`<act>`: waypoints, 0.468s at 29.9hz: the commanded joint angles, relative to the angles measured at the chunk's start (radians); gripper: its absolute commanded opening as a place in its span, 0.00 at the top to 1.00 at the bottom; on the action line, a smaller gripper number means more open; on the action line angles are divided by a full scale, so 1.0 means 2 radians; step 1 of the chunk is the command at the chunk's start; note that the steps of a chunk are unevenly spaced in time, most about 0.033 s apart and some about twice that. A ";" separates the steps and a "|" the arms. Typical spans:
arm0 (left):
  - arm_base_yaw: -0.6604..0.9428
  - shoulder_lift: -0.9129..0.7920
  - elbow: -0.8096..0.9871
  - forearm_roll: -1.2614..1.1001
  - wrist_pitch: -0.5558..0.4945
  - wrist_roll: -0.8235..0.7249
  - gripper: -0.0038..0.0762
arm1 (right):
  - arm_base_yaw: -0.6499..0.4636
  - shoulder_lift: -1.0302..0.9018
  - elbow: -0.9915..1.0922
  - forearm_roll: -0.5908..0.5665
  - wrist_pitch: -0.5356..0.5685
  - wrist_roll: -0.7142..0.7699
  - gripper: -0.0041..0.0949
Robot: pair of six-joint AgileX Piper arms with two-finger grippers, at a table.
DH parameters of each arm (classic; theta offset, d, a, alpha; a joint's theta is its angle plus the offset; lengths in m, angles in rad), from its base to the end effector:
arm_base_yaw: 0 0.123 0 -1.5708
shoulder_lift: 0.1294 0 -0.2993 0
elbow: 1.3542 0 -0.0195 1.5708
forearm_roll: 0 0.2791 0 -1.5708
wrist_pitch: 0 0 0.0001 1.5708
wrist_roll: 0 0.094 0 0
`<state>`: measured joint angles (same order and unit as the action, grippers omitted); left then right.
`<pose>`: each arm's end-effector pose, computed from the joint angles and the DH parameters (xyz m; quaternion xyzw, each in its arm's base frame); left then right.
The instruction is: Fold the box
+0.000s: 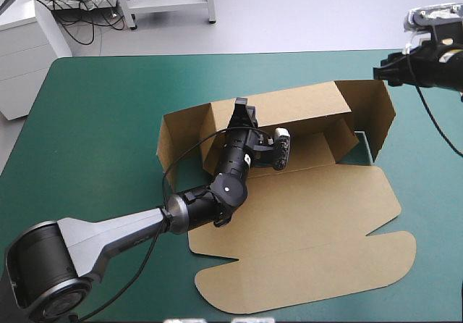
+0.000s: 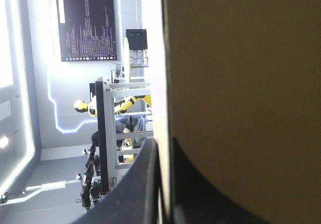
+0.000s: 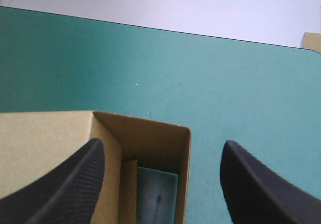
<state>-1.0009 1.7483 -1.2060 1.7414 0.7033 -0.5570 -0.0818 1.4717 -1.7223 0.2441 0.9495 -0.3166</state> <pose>0.2763 -0.3201 0.2809 0.5970 0.5118 0.3368 0.5179 0.3424 -0.0095 0.4811 -0.0861 0.8766 0.0275 0.4727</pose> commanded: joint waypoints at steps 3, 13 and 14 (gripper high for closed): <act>-0.004 -0.022 -0.009 0.005 -0.002 -0.024 0.96 | -0.004 0.071 -0.099 0.027 -0.003 -0.001 0.35; -0.004 -0.022 -0.009 0.006 -0.003 -0.043 0.96 | -0.004 0.178 -0.163 0.071 -0.033 -0.016 0.39; -0.004 -0.022 -0.009 0.006 -0.003 -0.043 0.96 | -0.004 0.185 -0.163 0.077 -0.041 -0.019 0.39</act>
<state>-1.0009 1.7483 -1.2060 1.7468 0.7037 -0.6182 -0.0818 1.8569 -2.0124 0.3431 0.9626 -0.3291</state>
